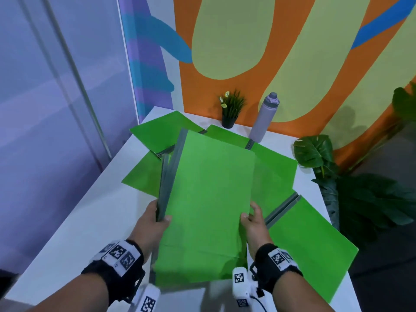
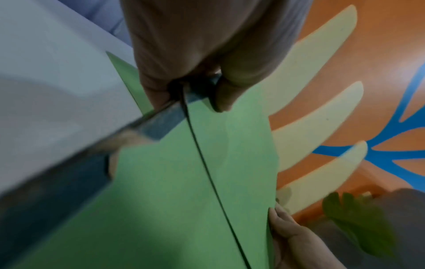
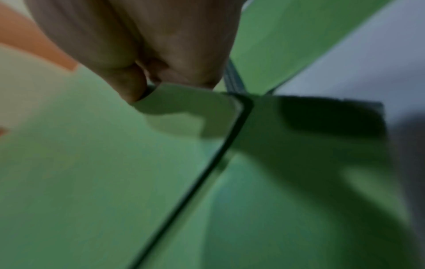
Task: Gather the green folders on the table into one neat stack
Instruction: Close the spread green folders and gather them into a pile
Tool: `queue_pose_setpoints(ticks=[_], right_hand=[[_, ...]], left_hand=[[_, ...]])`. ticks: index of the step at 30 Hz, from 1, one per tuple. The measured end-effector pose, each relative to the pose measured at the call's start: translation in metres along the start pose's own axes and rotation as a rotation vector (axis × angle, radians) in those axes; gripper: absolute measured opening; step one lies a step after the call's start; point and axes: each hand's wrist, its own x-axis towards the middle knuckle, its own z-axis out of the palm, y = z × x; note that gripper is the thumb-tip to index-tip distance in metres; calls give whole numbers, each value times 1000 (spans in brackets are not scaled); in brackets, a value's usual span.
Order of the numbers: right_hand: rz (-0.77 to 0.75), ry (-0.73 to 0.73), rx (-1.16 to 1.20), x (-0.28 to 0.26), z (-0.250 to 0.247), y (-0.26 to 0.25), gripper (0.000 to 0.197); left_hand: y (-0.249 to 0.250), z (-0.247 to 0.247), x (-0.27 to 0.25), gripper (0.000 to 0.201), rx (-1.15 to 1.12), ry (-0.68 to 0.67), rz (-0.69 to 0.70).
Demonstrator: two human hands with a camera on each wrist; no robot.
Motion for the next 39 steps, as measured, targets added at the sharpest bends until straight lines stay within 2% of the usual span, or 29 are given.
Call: queue_pose_setpoints(ticks=[3,7,9,13,17,20,24,27,30,32,34,36,38,39], right_hand=[[-81,-117,-367,27,13,-5,54],[-69,-68,-996,70,15,9,65],[-79,-105,-1173,83,19,14,68],[-21,-239,-1271,102,32,26,66],[-27,-282,-1288,102,26,36,64],[-70,-318,-1322,80,15,44,65],[-131,-341,-1336,40,3,65,67],[-152,-414,-1359,12,-5,79,64],[-166,-426,-1311,-10,-13,85,65],[-159,-336,-1185,-15,-18,80,95],[-96,-153,-970,-16,-21,71,109],[67,-38,-573,-17,-19,55,95],[238,-52,-160,-19,-14,42,76],[291,-33,-7,-17,-14,40,76]], left_hand=[[-3,-23,10,41,-16,185,-4],[-6,-51,16,43,-49,298,-7],[-13,-62,20,45,-72,320,-19],[-25,-74,28,45,-129,304,-23],[-28,-75,34,49,-120,244,9],[-29,-72,39,50,-125,191,10],[-31,-64,43,39,-104,94,-2],[-27,-58,40,48,-147,21,-55],[-22,-51,35,57,-169,-65,-104],[-23,-47,34,60,-160,-130,-119],[-25,-41,35,62,-154,-191,-139],[-26,-29,37,64,-140,-264,-164],[-24,-14,38,69,-97,-356,-147],[-24,-5,40,69,-56,-385,-123]])
